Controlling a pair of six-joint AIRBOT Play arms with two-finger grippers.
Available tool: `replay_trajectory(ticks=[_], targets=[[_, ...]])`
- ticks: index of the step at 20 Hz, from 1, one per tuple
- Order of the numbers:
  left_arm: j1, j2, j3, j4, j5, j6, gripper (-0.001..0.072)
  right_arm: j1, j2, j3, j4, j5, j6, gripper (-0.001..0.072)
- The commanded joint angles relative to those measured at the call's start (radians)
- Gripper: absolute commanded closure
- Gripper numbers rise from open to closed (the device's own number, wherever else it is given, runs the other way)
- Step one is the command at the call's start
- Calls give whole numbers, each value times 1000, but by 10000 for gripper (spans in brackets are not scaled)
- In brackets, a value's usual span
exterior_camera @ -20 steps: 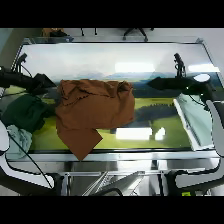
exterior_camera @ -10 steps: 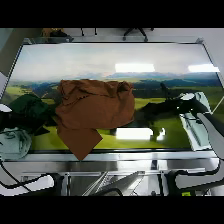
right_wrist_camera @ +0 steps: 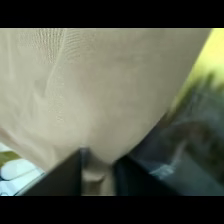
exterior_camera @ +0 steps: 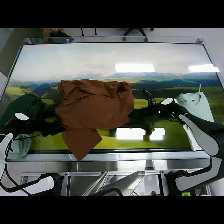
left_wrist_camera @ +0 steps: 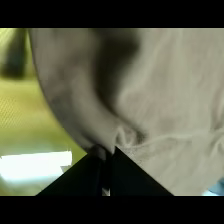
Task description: Fold the shirts.
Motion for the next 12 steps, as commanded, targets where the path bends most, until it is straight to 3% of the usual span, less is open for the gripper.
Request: replay_trajectory(ticks=[1,6,9,12], targets=[[-56,2,62,-26,39,10,693,17,0,7,141,19,-69,690],[-125,140,352,-53,-57,5,695,-16,170,217,167,95,-61,692],[-120,318,673,-176,-60,6,695,-79,327,522,205,101,-72,693],[-100,457,1080,-161,-53,6,695,-91,449,808,176,60,-115,692]])
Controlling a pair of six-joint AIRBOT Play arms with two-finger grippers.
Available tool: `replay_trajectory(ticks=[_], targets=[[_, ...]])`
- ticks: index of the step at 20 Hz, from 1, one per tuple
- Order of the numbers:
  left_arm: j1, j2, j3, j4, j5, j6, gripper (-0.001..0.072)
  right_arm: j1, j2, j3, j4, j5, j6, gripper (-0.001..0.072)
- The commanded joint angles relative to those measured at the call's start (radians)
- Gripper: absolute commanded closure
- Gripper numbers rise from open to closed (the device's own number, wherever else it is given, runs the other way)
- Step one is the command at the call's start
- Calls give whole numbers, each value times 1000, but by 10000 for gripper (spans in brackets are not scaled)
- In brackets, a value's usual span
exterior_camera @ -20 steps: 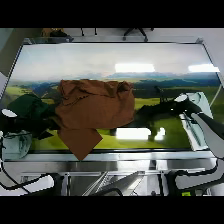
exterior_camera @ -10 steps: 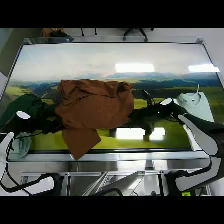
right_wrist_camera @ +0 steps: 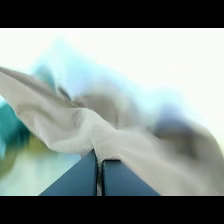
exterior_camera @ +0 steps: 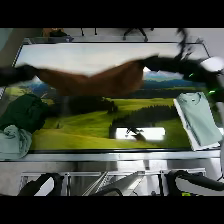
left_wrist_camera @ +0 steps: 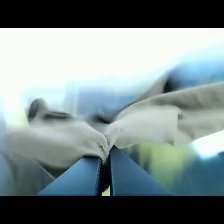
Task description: Fold the shirts.
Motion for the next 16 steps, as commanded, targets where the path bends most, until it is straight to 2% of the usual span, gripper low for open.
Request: replay_trajectory(ticks=[1,4,6,11,14,16], targets=[[16,166,451,-2,5,-1,695,-20,146,304,-8,-29,-29,693],[56,260,680,100,66,8,695,-20,238,386,-8,-28,-30,693],[85,308,689,119,86,28,695,-20,279,387,-8,-20,-46,692],[90,333,435,95,90,40,695,-20,204,386,-9,69,-45,692],[90,204,306,-80,35,137,695,-20,56,371,-14,125,-25,692],[68,77,227,-124,48,164,695,-20,-68,342,-71,116,-24,692]])
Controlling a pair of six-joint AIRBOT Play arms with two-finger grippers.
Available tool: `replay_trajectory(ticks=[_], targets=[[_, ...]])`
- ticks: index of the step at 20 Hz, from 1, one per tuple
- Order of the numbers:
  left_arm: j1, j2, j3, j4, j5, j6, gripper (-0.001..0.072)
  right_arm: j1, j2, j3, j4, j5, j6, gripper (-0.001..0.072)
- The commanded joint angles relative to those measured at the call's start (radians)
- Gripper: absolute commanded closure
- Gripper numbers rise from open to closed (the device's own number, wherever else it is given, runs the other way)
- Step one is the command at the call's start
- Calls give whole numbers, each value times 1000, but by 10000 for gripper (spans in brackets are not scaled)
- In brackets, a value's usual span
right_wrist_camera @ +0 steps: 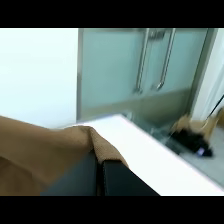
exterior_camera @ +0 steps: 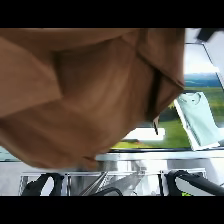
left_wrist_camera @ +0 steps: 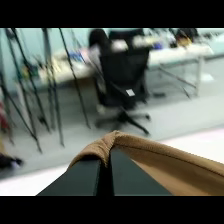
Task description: Fold the shirts.
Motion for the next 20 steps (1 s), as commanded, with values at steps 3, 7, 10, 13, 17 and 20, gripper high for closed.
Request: replay_trajectory(ticks=[3,7,10,13,17,20], targets=[[-95,-354,-204,-94,67,148,695,1,-331,-44,-187,-19,61,692],[-214,-748,-179,-94,226,206,694,8,-657,-47,-204,-127,63,692],[-261,-1047,19,-95,173,198,693,7,-834,-47,-129,-315,61,692],[-265,-1199,211,-95,85,135,689,7,-882,-46,-64,-373,5,661],[-200,-1162,270,-95,4,86,79,-39,-804,-46,-103,-289,8,368],[-108,-1088,262,-95,-153,23,2,-140,-705,-46,-159,-73,142,368]])
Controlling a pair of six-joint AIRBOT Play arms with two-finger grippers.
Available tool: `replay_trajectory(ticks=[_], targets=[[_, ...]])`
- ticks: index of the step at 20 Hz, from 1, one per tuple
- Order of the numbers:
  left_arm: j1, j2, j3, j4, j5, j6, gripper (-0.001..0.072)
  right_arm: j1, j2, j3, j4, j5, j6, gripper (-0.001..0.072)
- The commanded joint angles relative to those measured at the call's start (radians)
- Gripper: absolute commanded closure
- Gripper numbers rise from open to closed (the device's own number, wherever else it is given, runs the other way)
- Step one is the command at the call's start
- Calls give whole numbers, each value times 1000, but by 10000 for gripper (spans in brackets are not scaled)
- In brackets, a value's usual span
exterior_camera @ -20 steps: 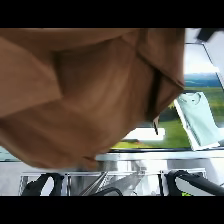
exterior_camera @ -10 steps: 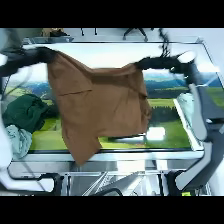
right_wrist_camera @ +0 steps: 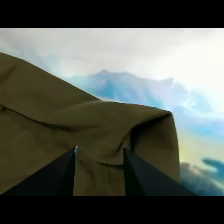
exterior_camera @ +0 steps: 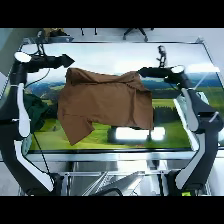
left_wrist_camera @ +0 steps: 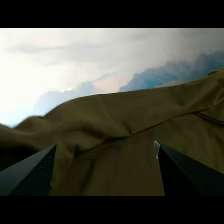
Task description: Fold the shirts.
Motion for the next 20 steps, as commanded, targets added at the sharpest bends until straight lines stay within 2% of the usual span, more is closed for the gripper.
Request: replay_trajectory(ticks=[1,3,5,7,10,13,20], targets=[[100,73,-26,2,-192,-77,2,-106,89,0,-49,249,133,369],[166,138,-153,3,-309,-94,2,-185,127,-7,-49,432,195,369],[222,189,-342,3,-389,-132,2,-233,161,-65,-49,539,236,370],[267,240,-570,6,-392,-140,2,-272,205,-175,-49,607,242,370],[315,290,-799,117,-333,-133,2,-327,284,-364,-49,613,235,370],[335,312,-899,167,-284,-127,3,-387,360,-525,-49,597,218,370],[331,312,-933,165,-53,-122,3,-407,427,-669,-50,571,183,370]])
